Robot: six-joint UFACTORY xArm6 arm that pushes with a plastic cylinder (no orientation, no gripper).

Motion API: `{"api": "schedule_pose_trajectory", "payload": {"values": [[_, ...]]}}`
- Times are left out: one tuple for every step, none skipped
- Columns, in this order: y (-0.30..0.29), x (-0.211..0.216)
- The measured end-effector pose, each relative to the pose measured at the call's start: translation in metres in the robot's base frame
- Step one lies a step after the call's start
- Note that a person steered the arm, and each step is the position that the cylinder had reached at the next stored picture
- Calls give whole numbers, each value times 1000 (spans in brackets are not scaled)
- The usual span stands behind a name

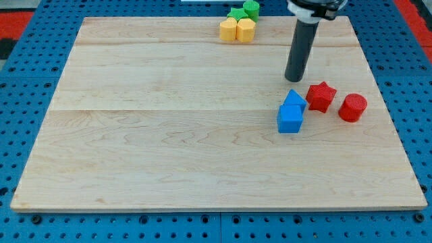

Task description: Push the red circle to the red star

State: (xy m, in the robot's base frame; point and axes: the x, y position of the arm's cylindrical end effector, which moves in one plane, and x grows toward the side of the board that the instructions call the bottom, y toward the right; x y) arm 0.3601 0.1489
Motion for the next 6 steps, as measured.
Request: {"api": "schedule_pose_trajectory", "payload": {"values": [[44, 3], [106, 13], [168, 22], [169, 54], [147, 68], [103, 68]]}}
